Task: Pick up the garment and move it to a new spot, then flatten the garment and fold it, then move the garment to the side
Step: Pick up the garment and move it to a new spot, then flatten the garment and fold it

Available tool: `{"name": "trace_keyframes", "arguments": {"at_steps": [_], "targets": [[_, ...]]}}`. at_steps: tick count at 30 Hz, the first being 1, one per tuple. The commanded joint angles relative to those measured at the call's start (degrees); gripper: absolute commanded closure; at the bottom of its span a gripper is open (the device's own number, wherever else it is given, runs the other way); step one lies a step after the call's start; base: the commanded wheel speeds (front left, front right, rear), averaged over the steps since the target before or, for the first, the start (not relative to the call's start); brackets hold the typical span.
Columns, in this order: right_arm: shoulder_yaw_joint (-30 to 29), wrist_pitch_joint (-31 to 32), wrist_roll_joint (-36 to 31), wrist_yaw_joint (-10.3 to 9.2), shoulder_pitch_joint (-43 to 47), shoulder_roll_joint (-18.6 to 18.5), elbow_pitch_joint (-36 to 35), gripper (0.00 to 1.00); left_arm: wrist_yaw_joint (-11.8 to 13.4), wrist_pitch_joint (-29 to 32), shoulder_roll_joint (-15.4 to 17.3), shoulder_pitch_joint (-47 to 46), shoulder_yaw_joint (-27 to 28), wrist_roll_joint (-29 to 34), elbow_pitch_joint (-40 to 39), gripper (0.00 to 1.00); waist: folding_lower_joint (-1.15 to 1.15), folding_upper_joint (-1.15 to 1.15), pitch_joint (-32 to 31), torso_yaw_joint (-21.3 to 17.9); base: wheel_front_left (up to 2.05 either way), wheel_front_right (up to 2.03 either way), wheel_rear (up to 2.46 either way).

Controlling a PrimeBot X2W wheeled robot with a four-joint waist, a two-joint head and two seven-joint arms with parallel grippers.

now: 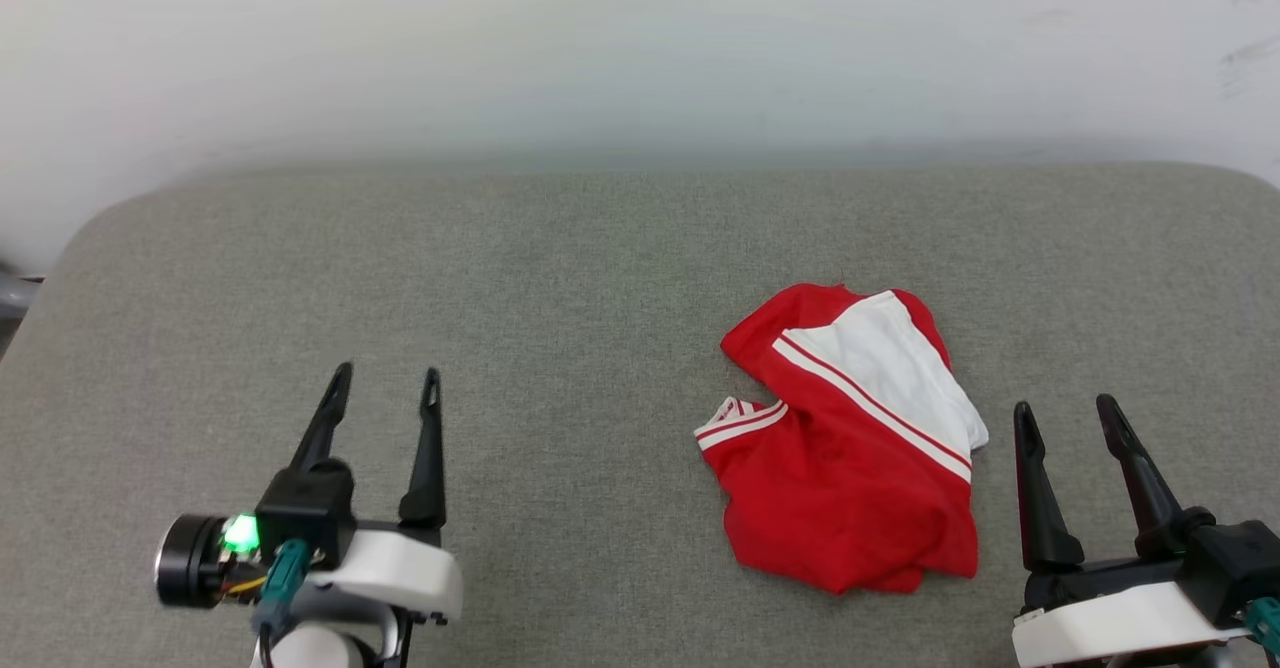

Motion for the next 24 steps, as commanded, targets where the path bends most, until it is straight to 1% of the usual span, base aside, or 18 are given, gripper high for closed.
{"name": "trace_keyframes", "arguments": {"at_steps": [1,6,13,20,24], "targets": [[0.1,-0.1,-0.2,-0.04,0.4,0.1,0.0,0.00,-0.4,-0.2,-0.7,1.3,1.2,0.8,-0.5,0.00,0.00,0.00,-0.3,-0.1,0.00,0.00,0.00],[0.1,-0.1,0.1,-0.04,1.2,0.1,0.2,0.00,-2.9,-0.2,-3.5,6.2,6.3,3.5,-1.2,0.00,0.00,0.00,-1.2,-0.4,0.00,0.00,0.00],[0.3,-0.1,0.6,-0.04,2.2,0.1,0.6,0.00,-5.9,-0.2,-8.2,10.6,11.0,7.2,-2.6,0.00,0.00,0.00,-2.1,-0.4,0.00,0.00,0.00],[0.3,-0.1,1.2,-0.04,2.8,0.1,1.0,0.00,-9.3,-0.2,-11.3,12.7,14.2,10.0,-2.8,0.00,0.00,0.00,-2.7,-0.3,0.00,0.00,0.00],[0.4,-0.1,1.5,-0.04,3.4,0.1,1.4,0.00,-10.9,-0.2,-12.5,13.6,15.7,11.4,-2.9,0.00,0.00,0.00,-3.0,-0.1,0.00,0.00,0.00]]}}
